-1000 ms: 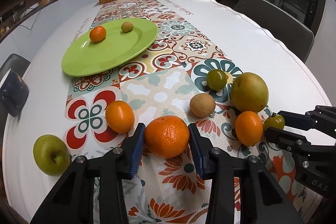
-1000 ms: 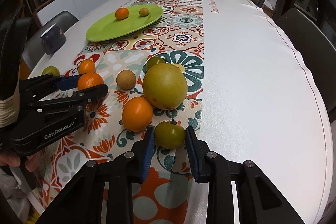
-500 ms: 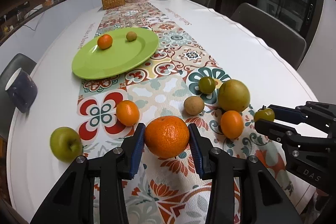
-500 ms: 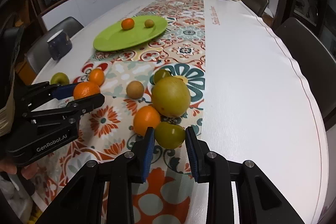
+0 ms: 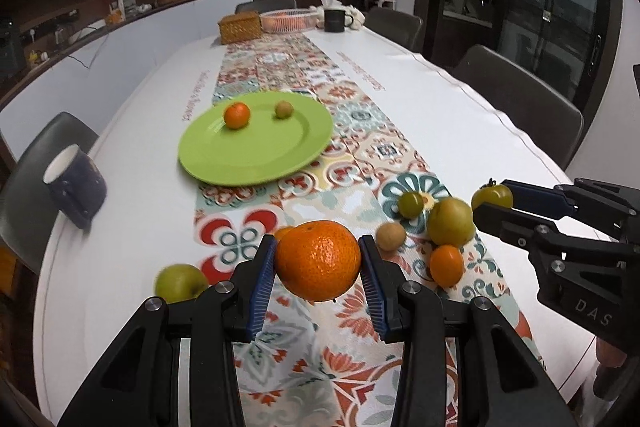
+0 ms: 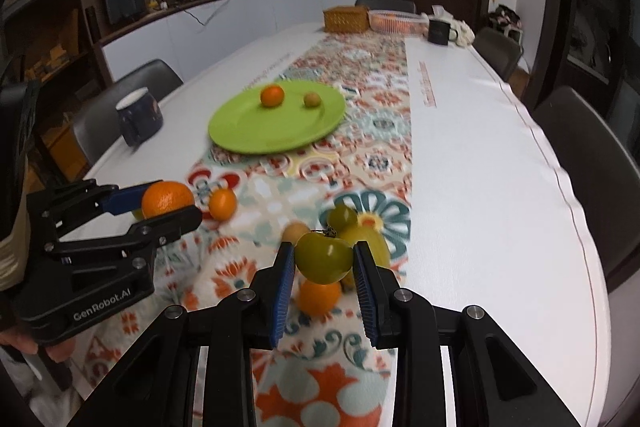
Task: Organize fruits
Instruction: 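Grasp another tangerine with the left tool while the right tool grasps a small green fruit, then carry the tangerine and green fruit in both tools over the plate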
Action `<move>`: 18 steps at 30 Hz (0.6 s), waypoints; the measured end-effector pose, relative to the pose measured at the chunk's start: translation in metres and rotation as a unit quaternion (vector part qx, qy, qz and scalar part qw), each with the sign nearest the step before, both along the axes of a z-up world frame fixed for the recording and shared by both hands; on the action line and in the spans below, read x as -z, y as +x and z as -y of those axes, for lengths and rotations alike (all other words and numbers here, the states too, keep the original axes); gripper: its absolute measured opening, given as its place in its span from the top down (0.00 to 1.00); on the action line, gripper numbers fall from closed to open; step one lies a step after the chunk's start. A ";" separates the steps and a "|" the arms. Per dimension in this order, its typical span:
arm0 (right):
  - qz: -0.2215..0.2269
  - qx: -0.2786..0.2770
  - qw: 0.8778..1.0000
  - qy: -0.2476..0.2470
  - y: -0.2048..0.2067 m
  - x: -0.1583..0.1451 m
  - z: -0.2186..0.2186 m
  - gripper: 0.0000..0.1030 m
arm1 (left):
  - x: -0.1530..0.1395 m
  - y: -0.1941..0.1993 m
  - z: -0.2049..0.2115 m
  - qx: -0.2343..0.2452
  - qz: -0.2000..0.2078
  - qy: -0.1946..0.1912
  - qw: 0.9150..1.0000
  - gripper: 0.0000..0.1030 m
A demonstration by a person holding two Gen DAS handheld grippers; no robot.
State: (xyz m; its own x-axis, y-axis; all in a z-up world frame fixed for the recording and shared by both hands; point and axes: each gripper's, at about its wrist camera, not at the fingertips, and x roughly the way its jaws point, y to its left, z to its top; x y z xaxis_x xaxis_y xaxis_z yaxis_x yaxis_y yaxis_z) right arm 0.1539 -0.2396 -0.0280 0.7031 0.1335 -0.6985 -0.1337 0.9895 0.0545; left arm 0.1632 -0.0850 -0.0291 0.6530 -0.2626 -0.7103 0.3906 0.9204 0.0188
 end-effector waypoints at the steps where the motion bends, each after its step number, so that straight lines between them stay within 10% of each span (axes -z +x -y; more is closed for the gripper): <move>1: 0.006 -0.002 1.000 0.002 0.003 -0.005 -0.002 0.70 | -0.004 0.001 -0.002 -0.003 0.006 0.001 1.000 0.60; 18: 0.057 -0.023 0.998 0.019 0.067 -0.053 -0.031 0.70 | -0.060 0.045 -0.025 -0.013 0.068 -0.012 0.998 0.60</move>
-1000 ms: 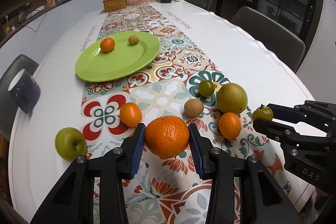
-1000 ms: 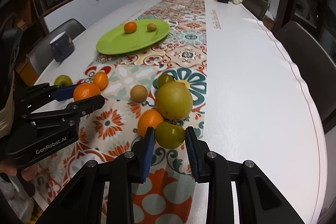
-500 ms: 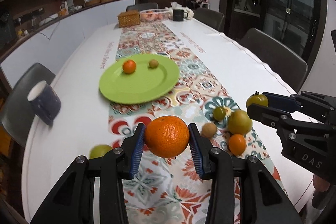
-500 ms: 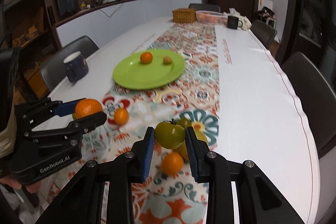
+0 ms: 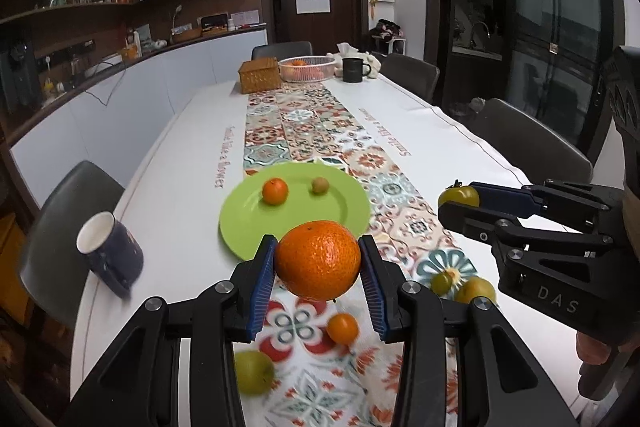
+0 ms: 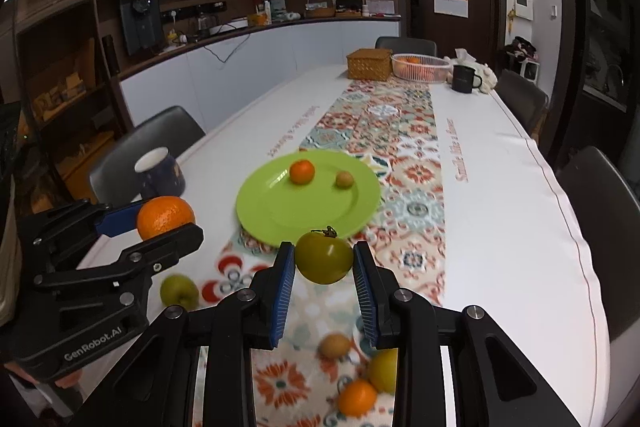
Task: Organize fruits
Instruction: 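Carry the tangerine and green fruit in both tools over the plate, then open both tools to release the tangerine and green fruit onto the plate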
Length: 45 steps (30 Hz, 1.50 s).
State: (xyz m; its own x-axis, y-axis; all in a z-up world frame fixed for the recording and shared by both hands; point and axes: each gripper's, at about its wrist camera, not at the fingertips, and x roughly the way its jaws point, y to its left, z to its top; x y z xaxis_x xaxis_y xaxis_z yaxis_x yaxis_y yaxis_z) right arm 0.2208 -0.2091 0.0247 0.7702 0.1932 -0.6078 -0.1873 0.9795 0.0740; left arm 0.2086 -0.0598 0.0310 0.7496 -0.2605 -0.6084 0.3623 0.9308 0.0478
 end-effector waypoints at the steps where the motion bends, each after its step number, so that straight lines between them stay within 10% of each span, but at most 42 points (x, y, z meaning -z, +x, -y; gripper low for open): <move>1: 0.001 0.000 1.000 0.000 0.004 -0.001 -0.001 0.70 | -0.001 0.005 -0.001 0.000 -0.001 0.000 1.000 0.60; 29: -0.118 -0.028 0.993 0.010 0.158 0.046 -0.030 0.70 | 0.053 0.151 -0.018 0.004 -0.101 0.031 0.994 0.61; 45: -0.156 -0.028 0.987 0.001 0.172 0.076 -0.032 0.69 | 0.089 0.161 -0.011 0.007 -0.152 0.049 0.987 0.50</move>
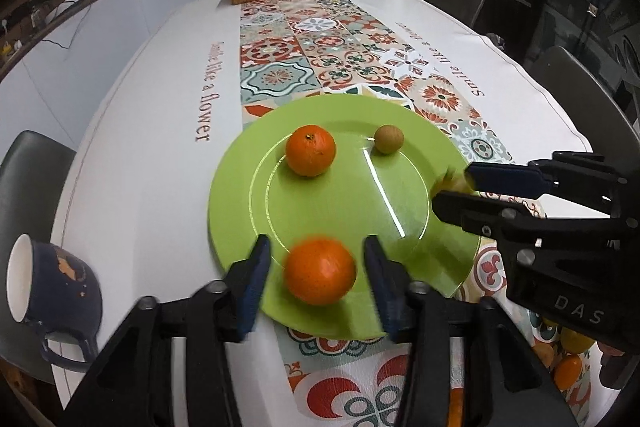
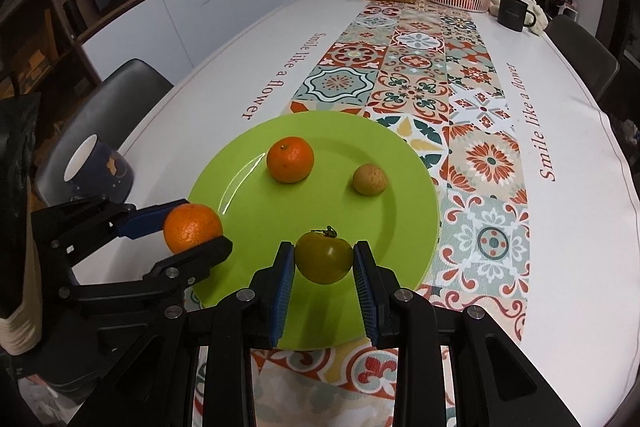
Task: Organize fruits
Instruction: 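Open both tools to release the tangerine and green fruit onto the plate, then pull both open tools back from the plate toward the loose fruit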
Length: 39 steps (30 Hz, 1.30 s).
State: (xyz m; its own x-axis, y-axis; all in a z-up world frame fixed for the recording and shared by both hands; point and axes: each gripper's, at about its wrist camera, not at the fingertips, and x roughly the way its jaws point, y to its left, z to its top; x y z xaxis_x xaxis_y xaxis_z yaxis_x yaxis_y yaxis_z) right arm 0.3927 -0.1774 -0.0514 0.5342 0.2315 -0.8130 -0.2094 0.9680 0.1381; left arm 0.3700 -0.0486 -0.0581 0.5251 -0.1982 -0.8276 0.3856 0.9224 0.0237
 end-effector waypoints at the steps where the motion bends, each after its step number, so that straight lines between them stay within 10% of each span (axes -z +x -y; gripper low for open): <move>1: -0.001 0.001 1.000 0.000 0.000 0.000 0.000 0.62 | -0.002 -0.001 -0.001 -0.003 0.004 0.001 1.000 0.49; 22: 0.110 0.047 0.992 -0.042 -0.106 -0.061 0.019 0.33 | -0.070 -0.105 -0.025 -0.043 0.094 -0.019 0.994 0.24; 39: 0.145 0.105 0.983 -0.035 -0.211 -0.073 0.032 0.31 | -0.079 -0.202 -0.031 -0.057 0.127 -0.037 0.990 0.14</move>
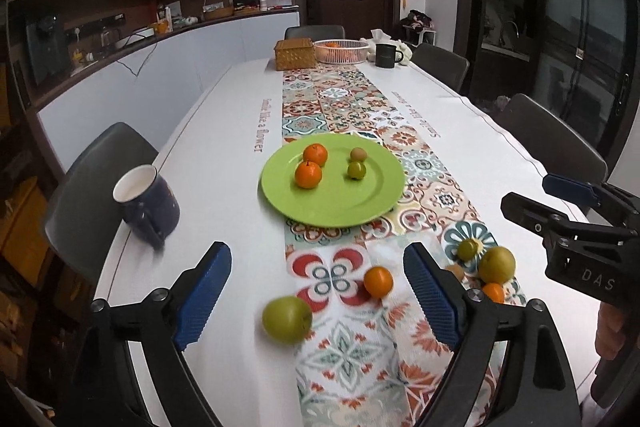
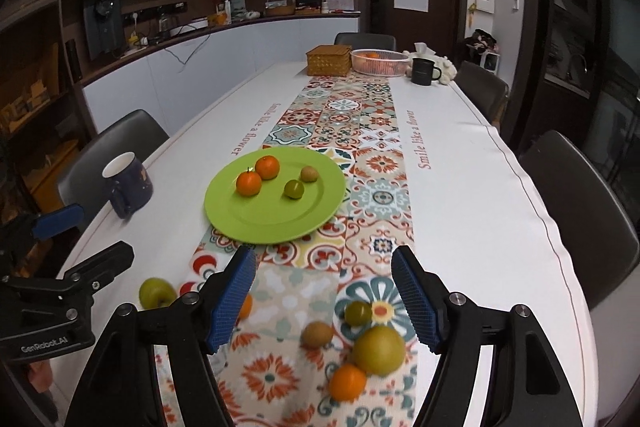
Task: Organize fruits
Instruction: 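Pull both open tools back from the plate toward the loose fruit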
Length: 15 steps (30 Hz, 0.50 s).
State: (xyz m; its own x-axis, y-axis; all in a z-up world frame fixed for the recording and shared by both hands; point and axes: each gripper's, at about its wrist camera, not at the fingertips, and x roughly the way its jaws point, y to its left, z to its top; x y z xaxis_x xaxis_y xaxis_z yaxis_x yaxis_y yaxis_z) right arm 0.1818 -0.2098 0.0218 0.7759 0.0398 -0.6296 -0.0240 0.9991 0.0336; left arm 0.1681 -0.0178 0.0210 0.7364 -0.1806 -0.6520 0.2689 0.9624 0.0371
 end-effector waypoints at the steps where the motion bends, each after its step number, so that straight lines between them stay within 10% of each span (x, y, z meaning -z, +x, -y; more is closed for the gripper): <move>1: 0.000 0.001 1.000 0.001 -0.004 0.001 0.000 0.31 | 0.001 -0.004 0.000 0.001 0.001 0.001 1.000 0.14; 15: -0.048 0.026 0.998 0.024 -0.038 0.031 0.013 0.31 | 0.030 -0.035 0.012 0.008 -0.019 0.010 1.000 0.14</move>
State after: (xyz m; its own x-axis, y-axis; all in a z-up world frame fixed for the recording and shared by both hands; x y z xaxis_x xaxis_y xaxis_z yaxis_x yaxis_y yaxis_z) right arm 0.1440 -0.2229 -0.0094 0.7132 0.0326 -0.7002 0.0344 0.9961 0.0814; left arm 0.1329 -0.0298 -0.0086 0.7086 -0.1789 -0.6825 0.2855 0.9573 0.0454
